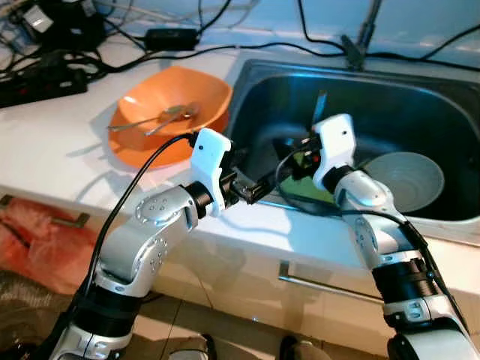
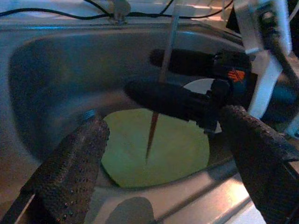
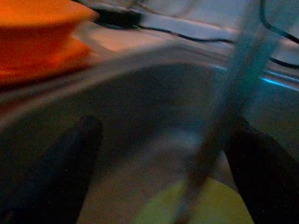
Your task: Kitchen organization
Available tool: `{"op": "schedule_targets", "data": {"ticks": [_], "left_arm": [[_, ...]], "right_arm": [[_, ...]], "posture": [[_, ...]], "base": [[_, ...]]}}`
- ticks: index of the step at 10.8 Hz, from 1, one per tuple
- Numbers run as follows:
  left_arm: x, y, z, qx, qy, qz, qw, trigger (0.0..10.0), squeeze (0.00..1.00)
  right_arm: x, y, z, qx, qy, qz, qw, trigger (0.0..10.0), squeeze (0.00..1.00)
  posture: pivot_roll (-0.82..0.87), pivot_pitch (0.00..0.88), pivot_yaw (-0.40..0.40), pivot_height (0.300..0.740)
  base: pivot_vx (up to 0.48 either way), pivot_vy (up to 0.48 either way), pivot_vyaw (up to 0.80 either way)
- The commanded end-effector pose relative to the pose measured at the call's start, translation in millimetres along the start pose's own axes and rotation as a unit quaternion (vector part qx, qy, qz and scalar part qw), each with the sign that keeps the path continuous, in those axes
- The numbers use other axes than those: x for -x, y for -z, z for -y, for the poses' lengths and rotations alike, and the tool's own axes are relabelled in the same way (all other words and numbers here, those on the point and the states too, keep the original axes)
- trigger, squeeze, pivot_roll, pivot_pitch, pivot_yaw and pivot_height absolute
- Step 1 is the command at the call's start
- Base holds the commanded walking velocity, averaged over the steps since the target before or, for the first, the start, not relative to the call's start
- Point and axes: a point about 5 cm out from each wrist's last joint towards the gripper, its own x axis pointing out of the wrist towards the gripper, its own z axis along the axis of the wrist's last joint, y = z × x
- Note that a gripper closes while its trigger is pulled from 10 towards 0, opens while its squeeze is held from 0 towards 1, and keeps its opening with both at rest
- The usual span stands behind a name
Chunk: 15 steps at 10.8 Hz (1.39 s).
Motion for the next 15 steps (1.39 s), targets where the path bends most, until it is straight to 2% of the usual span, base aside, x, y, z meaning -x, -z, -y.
{"op": "schedule_targets", "data": {"ticks": [1,2,3,5,6,7,8,10,11,12,13,14,15], "left_arm": [[1.2,3,-1.2,0.000,-0.001,-0.004,1.000,10.0,1.00],[1.7,3,-1.6,0.000,-0.003,-0.005,1.000,10.0,1.00],[1.6,3,-1.5,-0.001,-0.003,-0.005,1.000,10.0,1.00],[1.5,3,-1.8,-0.002,-0.006,-0.002,1.000,10.0,1.00],[2.0,-2,-7.9,-0.017,-0.033,0.007,0.999,10.0,1.00],[2.6,-9,-18.0,-0.042,-0.083,0.028,0.995,10.0,1.00],[7.2,-15,-23.4,-0.064,-0.147,0.054,0.986,10.0,1.00],[8.5,-38,-45.1,-0.119,-0.207,0.074,0.968,10.0,1.00],[12.3,-47,-47.9,-0.158,-0.240,0.090,0.953,10.0,1.00],[17.0,-55,-43.9,-0.187,-0.265,0.124,0.938,10.0,1.00],[21.7,-59,-41.5,-0.201,-0.282,0.148,0.926,10.0,1.00],[25.3,-60,-39.8,-0.212,-0.295,0.162,0.917,10.0,1.00],[29.9,-59,-40.4,-0.215,-0.314,0.166,0.910,10.0,1.00]], "right_arm": [[0.0,1,11.9,-0.003,0.034,-0.005,0.999,10.0,1.00],[4.0,2,-4.2,0.037,-0.057,-0.015,0.998,10.0,1.00],[0.0,3,11.0,0.025,0.022,-0.020,0.999,10.0,1.00],[0.4,2,8.6,0.007,0.014,-0.013,1.000,10.0,1.00],[1.2,-3,11.3,-0.006,0.029,0.003,1.000,10.0,1.00],[1.1,-11,18.6,-0.037,0.060,0.030,0.997,10.0,0.00],[1.2,-20,22.4,-0.070,0.075,0.058,0.993,10.0,0.00],[2.7,-32,28.9,-0.094,0.099,0.092,0.986,10.0,0.00],[3.3,-36,32.0,-0.134,0.110,0.116,0.978,10.0,0.00],[3.1,-37,32.0,-0.165,0.113,0.123,0.972,10.0,0.00],[2.6,-35,30.1,-0.159,0.111,0.119,0.974,10.0,0.00],[1.3,-36,25.3,-0.177,0.100,0.117,0.972,10.0,0.00],[0.7,-36,24.2,-0.177,0.097,0.114,0.973,10.0,0.00]], "posture": [[0.08,0.129,0.074,0.740],[0.08,0.130,0.076,0.740],[0.08,0.129,0.074,0.740],[0.08,0.130,0.073,0.740],[0.08,0.131,0.074,0.740],[0.08,0.130,0.073,0.740],[0.08,0.130,0.072,0.740],[0.08,0.129,0.069,0.740],[0.08,0.129,0.067,0.740],[0.09,0.128,0.065,0.740],[0.09,0.126,0.064,0.740],[0.09,0.125,0.064,0.740],[0.10,0.124,0.064,0.740]], "base": [[0.000,0.000,0.00],[0.000,0.000,0.00],[0.000,0.000,0.00],[0.000,0.000,0.00],[0.000,0.000,0.00],[0.000,0.000,0.00],[0.000,0.000,0.00],[0.000,0.000,0.00],[0.000,0.000,0.00],[0.000,0.000,0.00],[0.000,0.000,0.00],[0.000,0.000,0.00],[0.000,0.000,0.00]]}}
